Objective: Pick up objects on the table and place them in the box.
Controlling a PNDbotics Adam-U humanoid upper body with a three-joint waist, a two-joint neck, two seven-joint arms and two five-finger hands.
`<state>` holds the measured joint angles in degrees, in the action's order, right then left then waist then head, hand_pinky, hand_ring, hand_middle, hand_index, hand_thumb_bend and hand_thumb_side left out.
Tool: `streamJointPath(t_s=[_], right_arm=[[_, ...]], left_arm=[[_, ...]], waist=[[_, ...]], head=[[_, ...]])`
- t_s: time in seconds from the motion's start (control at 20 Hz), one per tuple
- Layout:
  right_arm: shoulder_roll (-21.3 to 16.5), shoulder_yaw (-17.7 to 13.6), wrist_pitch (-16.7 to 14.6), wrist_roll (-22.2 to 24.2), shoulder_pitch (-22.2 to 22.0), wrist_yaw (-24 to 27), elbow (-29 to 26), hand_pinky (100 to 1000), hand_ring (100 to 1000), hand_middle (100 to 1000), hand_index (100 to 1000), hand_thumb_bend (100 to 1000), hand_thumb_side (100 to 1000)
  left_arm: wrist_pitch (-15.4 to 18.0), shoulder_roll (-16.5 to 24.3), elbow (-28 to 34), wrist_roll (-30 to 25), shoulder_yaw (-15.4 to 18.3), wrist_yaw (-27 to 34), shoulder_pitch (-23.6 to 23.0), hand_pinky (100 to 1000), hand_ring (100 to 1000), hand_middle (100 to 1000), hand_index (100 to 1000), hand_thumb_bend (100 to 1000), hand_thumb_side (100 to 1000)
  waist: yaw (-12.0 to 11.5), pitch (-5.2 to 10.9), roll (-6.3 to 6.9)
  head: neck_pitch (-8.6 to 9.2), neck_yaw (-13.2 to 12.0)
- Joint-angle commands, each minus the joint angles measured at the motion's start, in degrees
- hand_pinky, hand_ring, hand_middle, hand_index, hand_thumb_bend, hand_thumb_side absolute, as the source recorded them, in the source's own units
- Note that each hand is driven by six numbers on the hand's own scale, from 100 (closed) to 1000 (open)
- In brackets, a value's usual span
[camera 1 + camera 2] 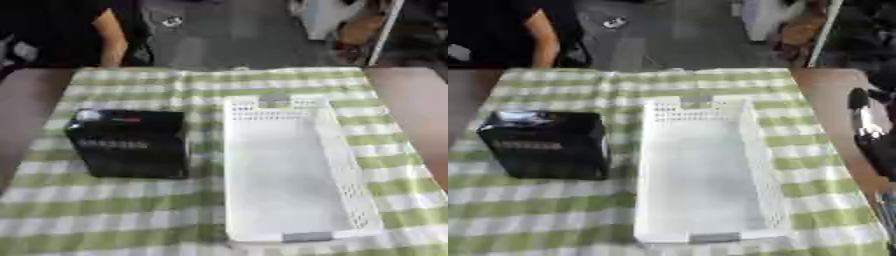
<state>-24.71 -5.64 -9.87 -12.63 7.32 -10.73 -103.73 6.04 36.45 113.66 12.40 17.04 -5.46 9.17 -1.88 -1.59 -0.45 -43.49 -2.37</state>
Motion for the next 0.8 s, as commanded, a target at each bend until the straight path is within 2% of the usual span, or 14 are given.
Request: streamJointPath(t_s=[0.05,0.5,0.6,0.65,0.75,0.8], right_arm=[[-0.79,-0.56,-0.13,0.01,0.38,0.13,-0.58,837,860,789,920,338,637],[-0.74,-0.61,-0.20,-0.02,0.64,0.28,-0.51,837,860,789,920,338,637],[-0.72,-0.62,-0.21,-0.03,0.61,0.29,-0.51,838,860,789,920,338,637],[-0.71,-0.62,-0.22,-0.03,0.59,0.30,-0.51,838,860,789,920,338,637],[-0.76,-0.59,-0.24,0.02,0.58,0.30,-0.49,838,860,789,920,338,636],[-0.87,-0.58,-0.24,0.04,0.58,0.27,-0.49,838,860,789,920,339,636]], left_arm=[[-0.28,0.76,0.93,-0.57,0.49,0.14,0.38,482,670,822,846,648,847],[-0.78,0.94,0.93,-1.78,0.00,0.03,0.71,481,665,820,846,648,849],[-0.69,1.22,0.93,-2.18,-0.17,-0.13,0.60,484,663,819,846,673,837],[-0.66,1.59,0.93,-2.64,-0.35,-0.35,0.48,484,658,811,845,713,820],[-1.05,3.25,0.93,-4.59,-0.89,-1.75,0.01,510,664,815,847,881,748],[-1.30,5.57,0.93,-6.57,-1.63,-3.42,-0.65,532,673,819,851,925,740]], waist=[[0.11,0.34,0.12],[0.14,0.02,-0.04],[0.18,0.00,-0.02],[0.21,-0.01,0.00],[0.31,0.00,0.08],[0.40,-0.01,0.21]], head=[[-0.58,-1.85],[-0.62,-0.89],[-0.63,-0.73],[-0.63,-0.64],[-0.63,-0.47],[-0.63,-0.32]])
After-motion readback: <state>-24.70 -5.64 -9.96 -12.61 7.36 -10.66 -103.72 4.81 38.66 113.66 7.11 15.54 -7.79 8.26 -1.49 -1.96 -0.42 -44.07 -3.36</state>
